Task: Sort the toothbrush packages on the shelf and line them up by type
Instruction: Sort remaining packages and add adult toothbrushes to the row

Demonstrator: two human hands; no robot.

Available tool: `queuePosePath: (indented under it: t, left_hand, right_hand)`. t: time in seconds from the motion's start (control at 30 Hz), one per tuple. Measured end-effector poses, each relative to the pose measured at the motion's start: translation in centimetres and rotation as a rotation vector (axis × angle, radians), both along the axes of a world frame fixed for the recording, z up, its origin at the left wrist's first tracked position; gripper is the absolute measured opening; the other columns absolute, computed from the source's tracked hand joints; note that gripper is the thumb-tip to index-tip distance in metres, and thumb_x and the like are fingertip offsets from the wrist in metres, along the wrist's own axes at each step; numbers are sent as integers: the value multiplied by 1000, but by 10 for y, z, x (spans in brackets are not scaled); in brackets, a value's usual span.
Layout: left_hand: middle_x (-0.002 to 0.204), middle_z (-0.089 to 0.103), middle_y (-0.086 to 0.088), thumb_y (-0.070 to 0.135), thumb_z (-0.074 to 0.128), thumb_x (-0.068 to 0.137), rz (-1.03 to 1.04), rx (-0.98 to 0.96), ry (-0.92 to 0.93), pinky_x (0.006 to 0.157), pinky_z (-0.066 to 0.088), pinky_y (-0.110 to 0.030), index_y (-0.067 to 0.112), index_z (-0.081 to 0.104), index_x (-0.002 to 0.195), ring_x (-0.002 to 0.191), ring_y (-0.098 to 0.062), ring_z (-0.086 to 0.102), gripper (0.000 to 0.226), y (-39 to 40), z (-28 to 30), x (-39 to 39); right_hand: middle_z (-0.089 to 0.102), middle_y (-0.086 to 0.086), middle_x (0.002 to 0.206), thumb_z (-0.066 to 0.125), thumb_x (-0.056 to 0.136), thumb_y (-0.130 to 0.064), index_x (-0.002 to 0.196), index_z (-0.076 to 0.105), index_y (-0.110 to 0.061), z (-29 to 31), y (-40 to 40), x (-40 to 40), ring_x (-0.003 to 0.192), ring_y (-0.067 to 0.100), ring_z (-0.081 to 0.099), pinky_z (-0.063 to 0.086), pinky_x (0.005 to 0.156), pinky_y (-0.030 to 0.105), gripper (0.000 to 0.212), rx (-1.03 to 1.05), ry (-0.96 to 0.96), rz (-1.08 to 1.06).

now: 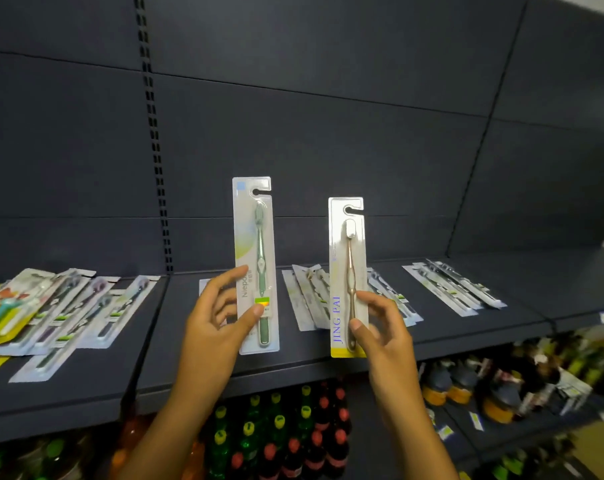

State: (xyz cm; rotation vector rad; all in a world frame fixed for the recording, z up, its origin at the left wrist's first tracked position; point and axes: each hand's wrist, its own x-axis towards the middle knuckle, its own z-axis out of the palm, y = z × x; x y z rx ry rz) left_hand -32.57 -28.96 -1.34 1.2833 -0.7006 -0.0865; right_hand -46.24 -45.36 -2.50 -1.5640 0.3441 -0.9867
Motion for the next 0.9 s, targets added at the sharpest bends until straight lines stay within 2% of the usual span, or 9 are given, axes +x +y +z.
queuePosePath:
  t: [0.1, 0.2, 0.37, 0.53, 0.6, 0.67, 0.77, 0.9]
  left_hand:
    - [118, 68, 3, 8, 69, 85, 4, -14, -8, 83, 59, -27, 29, 57, 127, 105, -14, 68, 49, -33, -1, 10]
    - [119, 68, 2, 9, 69, 85, 7, -22, -14, 88, 58, -37, 29, 56, 128, 106, -15, 67, 49, -63, 0, 23]
    - [118, 68, 2, 7, 68, 85, 41, -60, -18, 85, 59, -34, 26, 55, 129, 106, -16, 68, 50, -102, 3, 43]
    - [115, 69, 5, 8, 69, 84, 83, -26, -14, 77, 59, -24, 27, 56, 128, 103, -13, 68, 49, -117, 2, 48]
    - [112, 70, 7, 10, 69, 84, 103, -9, -14, 77, 60, -26, 30, 57, 125, 101, -11, 69, 48, -118, 4, 48]
    - [112, 70, 6, 12, 70, 83, 127, 2, -12, 78, 61, -30, 32, 57, 124, 102, -13, 69, 47, -116, 5, 47]
    - [112, 70, 2, 12, 70, 83, 162, -4, -11, 77, 61, -30, 30, 58, 125, 101, -15, 69, 47, -111, 6, 42]
    - [108, 71, 3, 7, 69, 84, 191, -14, -1, 75, 60, -24, 29, 59, 123, 98, -13, 70, 46, -104, 7, 33]
  right_hand:
    - [63, -4, 122, 52, 94, 8, 119, 57, -10, -3, -32, 9, 97, -8, 65, 52, 70, 12, 31, -1, 20, -9]
    - [62, -5, 119, 52, 94, 7, 118, 58, -11, -1, -63, 24, 93, -14, 61, 49, 67, 8, 30, -32, 80, -16]
    - [60, -14, 104, 55, 94, 2, 113, 61, -19, -3, -110, 56, 79, -2, 65, 52, 62, 17, 29, -49, 177, 5]
    - [64, -8, 112, 60, 93, -7, 107, 62, -29, -34, -135, 85, 100, 8, 64, 58, 71, 27, 26, -39, 278, 28]
    - [64, -10, 113, 62, 93, -10, 107, 61, -29, -44, -141, 93, 107, 5, 61, 55, 77, 22, 24, -70, 312, 37]
    - [64, -11, 115, 61, 93, -11, 107, 60, -29, -50, -144, 99, 106, 2, 61, 55, 83, 23, 23, -94, 343, 43]
    - [63, -7, 116, 62, 93, -16, 108, 59, -29, -56, -146, 108, 106, 9, 62, 55, 90, 34, 20, -178, 410, 16]
    - [57, -1, 118, 59, 95, -21, 120, 60, -21, -61, -147, 115, 111, 14, 55, 45, 93, 23, 26, -401, 508, -54]
